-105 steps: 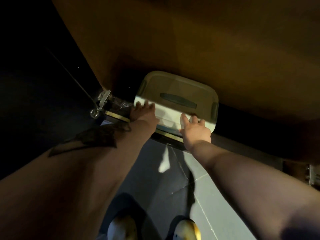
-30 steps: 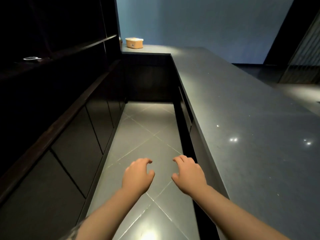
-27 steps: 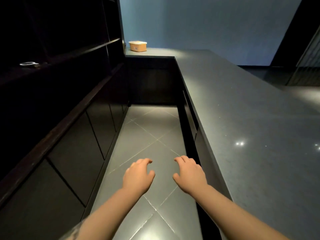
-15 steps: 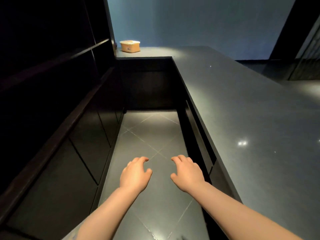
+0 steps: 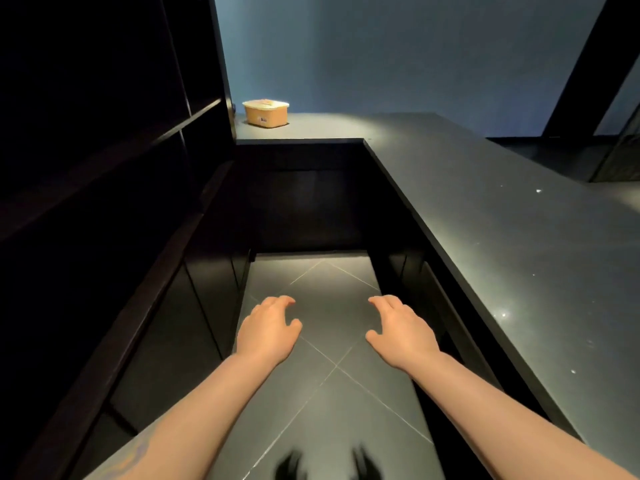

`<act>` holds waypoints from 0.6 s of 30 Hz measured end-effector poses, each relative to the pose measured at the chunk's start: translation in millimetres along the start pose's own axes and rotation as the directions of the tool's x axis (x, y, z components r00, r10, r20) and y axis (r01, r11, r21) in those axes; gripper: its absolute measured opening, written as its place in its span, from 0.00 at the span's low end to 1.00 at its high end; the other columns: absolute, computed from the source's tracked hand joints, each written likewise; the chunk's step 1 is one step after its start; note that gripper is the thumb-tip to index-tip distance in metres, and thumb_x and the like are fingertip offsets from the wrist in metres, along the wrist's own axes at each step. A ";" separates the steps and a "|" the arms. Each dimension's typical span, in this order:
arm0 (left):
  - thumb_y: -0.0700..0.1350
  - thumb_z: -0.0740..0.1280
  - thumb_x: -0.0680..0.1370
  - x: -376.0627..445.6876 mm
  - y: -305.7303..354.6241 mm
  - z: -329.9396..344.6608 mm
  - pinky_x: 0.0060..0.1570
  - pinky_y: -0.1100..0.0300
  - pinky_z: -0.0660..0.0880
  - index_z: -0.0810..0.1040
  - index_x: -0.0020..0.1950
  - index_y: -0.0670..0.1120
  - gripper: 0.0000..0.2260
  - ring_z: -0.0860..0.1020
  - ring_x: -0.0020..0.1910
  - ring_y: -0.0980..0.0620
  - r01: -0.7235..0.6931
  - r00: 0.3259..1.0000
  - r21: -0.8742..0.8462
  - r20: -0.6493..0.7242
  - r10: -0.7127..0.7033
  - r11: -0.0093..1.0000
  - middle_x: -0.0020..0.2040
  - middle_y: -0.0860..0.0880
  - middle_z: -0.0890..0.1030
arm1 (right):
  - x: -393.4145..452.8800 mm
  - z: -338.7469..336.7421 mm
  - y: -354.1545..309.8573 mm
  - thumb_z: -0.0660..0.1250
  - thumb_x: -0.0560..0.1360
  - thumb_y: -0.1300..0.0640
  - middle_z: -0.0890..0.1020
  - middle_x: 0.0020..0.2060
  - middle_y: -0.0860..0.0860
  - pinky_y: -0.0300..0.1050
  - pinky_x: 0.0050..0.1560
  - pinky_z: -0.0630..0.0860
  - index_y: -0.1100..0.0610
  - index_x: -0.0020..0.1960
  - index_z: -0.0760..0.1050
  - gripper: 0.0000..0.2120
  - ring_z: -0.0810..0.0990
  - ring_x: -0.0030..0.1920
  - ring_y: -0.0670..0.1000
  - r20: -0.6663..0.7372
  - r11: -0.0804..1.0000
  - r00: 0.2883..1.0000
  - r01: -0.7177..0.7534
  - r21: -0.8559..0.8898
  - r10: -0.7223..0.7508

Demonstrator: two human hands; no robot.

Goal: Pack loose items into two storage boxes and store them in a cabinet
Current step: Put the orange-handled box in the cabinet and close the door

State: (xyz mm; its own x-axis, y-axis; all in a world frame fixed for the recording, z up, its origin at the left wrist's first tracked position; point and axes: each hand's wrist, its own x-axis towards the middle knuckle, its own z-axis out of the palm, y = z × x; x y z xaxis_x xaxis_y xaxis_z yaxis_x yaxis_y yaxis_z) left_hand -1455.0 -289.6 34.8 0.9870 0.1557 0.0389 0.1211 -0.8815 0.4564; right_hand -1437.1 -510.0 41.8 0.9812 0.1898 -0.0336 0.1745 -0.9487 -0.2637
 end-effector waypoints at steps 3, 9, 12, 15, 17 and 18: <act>0.50 0.62 0.77 67.5 6.6 3.4 0.58 0.52 0.72 0.69 0.69 0.53 0.19 0.72 0.63 0.49 -0.039 0.999 -0.018 -0.005 0.039 0.999 0.67 0.52 0.72 | 65.9 -1.9 0.0 0.61 0.76 0.51 0.64 0.71 0.48 0.47 0.55 0.72 0.50 0.75 0.57 0.29 0.69 0.66 0.53 0.000 1.000 1.000 -0.006 -0.011 0.006; 0.49 0.61 0.77 197.3 18.5 16.9 0.55 0.52 0.74 0.68 0.69 0.53 0.20 0.74 0.58 0.50 0.012 1.000 -0.046 0.001 -0.012 0.999 0.66 0.52 0.72 | 209.9 -12.7 11.3 0.61 0.76 0.51 0.65 0.71 0.48 0.48 0.56 0.72 0.51 0.74 0.58 0.28 0.69 0.66 0.53 -0.027 0.999 0.999 0.035 0.009 -0.034; 0.50 0.61 0.78 267.7 25.3 12.6 0.55 0.52 0.75 0.68 0.70 0.53 0.20 0.75 0.57 0.50 0.056 0.998 -0.054 -0.014 -0.057 0.997 0.65 0.51 0.73 | 282.4 -24.1 19.1 0.62 0.76 0.50 0.64 0.71 0.47 0.48 0.57 0.73 0.50 0.75 0.59 0.29 0.70 0.66 0.53 -0.004 0.999 0.999 0.049 0.023 -0.049; 0.49 0.62 0.78 339.8 33.1 5.7 0.55 0.53 0.74 0.68 0.70 0.53 0.20 0.74 0.60 0.50 0.068 0.994 -0.083 -0.079 -0.075 0.994 0.67 0.52 0.72 | 356.4 -37.5 24.8 0.62 0.75 0.50 0.65 0.70 0.47 0.50 0.56 0.75 0.50 0.74 0.59 0.28 0.70 0.65 0.53 -0.013 0.997 0.997 0.077 -0.005 -0.077; 0.49 0.62 0.78 381.6 36.1 4.7 0.56 0.53 0.74 0.68 0.70 0.53 0.20 0.73 0.61 0.51 0.080 0.992 -0.111 -0.087 -0.090 0.991 0.68 0.52 0.71 | 402.6 -44.1 23.1 0.62 0.75 0.50 0.65 0.70 0.47 0.49 0.55 0.75 0.50 0.74 0.59 0.29 0.70 0.65 0.53 -0.004 0.996 0.996 0.092 -0.016 -0.093; 0.49 0.62 0.77 401.6 35.2 6.4 0.56 0.52 0.74 0.68 0.69 0.54 0.20 0.73 0.62 0.51 0.086 0.992 -0.113 -0.086 -0.096 0.990 0.67 0.53 0.71 | 424.6 -45.2 20.6 0.63 0.75 0.50 0.65 0.70 0.47 0.48 0.54 0.75 0.50 0.74 0.59 0.29 0.70 0.65 0.53 0.007 0.995 0.995 0.102 -0.014 -0.102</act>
State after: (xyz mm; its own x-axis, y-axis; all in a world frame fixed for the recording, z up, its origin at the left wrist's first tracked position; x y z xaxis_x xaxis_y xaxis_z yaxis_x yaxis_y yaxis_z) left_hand -1053.7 -260.9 60.8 0.9582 0.2773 0.0709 0.1928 -0.8086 0.5559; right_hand -1013.1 -460.4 65.7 0.9577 0.2873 -0.0129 0.2749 -0.9278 -0.2523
